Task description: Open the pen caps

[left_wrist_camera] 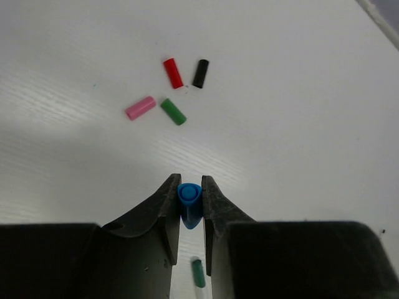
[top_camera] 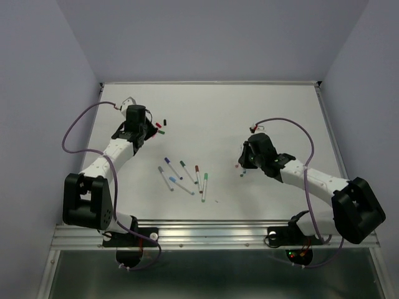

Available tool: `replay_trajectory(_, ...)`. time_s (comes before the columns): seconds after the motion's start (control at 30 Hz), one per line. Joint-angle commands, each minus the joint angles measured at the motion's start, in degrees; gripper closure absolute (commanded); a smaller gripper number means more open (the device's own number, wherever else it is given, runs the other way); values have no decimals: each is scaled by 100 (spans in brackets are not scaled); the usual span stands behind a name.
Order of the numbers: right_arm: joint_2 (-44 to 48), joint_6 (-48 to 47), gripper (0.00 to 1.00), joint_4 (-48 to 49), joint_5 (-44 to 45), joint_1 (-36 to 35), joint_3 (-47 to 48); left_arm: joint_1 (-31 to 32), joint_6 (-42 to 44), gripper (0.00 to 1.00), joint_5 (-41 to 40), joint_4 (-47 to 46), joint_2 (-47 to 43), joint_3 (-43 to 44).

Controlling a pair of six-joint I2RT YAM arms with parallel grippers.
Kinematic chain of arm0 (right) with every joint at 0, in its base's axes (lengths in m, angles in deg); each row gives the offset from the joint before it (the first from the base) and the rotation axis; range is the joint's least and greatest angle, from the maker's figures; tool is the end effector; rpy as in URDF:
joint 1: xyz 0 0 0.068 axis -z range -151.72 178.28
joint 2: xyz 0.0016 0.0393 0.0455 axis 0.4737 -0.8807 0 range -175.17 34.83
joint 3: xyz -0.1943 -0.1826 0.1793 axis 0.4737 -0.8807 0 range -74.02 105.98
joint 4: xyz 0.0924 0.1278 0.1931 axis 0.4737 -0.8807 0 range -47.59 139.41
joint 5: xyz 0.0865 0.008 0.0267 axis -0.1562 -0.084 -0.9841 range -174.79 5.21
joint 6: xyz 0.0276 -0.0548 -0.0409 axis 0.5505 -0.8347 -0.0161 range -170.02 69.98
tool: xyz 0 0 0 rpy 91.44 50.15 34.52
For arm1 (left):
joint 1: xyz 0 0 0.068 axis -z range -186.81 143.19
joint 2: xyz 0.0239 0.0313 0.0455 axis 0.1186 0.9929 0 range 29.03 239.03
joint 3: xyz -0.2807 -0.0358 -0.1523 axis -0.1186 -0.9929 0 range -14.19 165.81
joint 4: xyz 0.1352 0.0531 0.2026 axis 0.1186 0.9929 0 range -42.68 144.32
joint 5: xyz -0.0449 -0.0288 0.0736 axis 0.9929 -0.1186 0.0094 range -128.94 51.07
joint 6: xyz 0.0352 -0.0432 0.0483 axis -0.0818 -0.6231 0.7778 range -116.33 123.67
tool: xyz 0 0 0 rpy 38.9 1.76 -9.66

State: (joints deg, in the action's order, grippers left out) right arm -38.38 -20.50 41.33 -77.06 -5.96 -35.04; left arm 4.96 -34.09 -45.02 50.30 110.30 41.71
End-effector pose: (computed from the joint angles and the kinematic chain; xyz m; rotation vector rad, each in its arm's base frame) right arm 0.2153 0.1364 0.2422 -0.0266 2.3366 0.4114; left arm 0.3212 -0.0604 0.3143 -0.5341 2.0204 -0.4211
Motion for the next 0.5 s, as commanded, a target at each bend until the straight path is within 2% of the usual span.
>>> replay_trajectory(0.0,-263,-323,97,-168,580,198,408,-227,234,98,-393,220,-130,-360)
replay_trajectory(0.33,-765,-526,90,-256,845,436,567,-386,357,97,-288,299,845,-115)
replay_trajectory(0.47,-949,-535,85,-256,774,436,619,-386,366,92,-297,326,1074,9)
